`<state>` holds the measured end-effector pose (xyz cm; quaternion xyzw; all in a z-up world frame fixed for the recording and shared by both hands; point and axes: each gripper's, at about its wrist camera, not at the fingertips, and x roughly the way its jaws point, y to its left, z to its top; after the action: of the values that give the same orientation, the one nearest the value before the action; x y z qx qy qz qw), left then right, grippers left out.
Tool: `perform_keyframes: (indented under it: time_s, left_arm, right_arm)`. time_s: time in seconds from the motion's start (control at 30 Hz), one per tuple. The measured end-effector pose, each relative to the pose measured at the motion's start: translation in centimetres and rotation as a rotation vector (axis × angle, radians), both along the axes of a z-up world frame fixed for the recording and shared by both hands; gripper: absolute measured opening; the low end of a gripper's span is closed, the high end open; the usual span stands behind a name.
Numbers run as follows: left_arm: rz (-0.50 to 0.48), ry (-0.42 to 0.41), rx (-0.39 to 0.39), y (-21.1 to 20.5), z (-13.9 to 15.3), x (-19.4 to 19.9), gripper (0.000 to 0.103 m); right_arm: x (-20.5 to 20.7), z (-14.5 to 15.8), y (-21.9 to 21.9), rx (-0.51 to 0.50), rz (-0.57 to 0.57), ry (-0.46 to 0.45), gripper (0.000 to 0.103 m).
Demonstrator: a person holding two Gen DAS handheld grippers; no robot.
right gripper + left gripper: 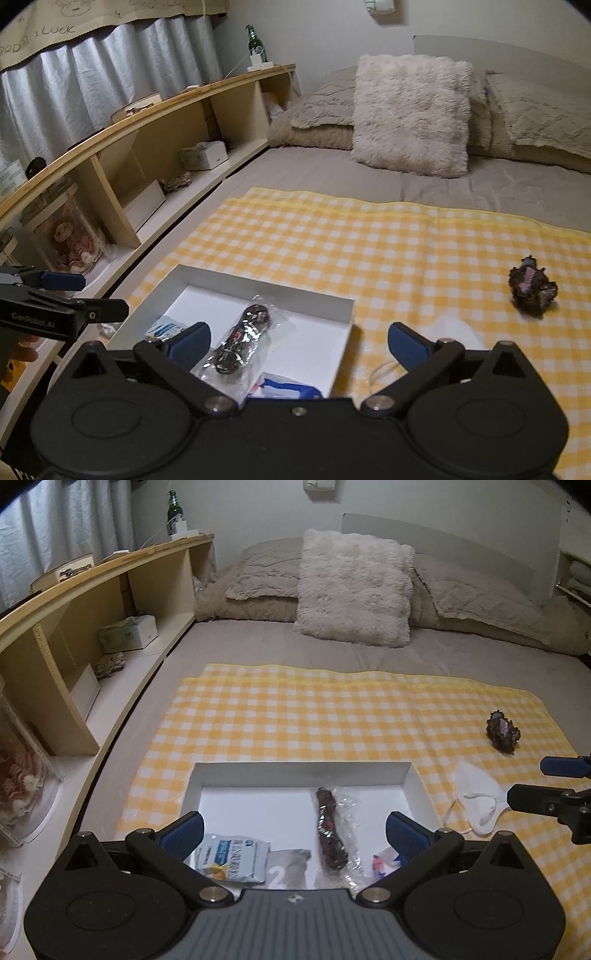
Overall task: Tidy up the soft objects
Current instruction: 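Open both grippers and withdraw toward the white mask and dark scrunchie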
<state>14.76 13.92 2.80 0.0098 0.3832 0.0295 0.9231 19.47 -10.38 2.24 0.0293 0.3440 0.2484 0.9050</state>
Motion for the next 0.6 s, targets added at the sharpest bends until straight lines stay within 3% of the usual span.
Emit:
perform_keyframes:
  time_s: [0.6]
  left_arm:
    - [-0.119, -0.018, -0.037, -8.0, -0.2, 3.8, 0.103]
  right_arm:
    - [1.3, -0.4, -9.5, -0.005, -0.187, -0.026, 0.103]
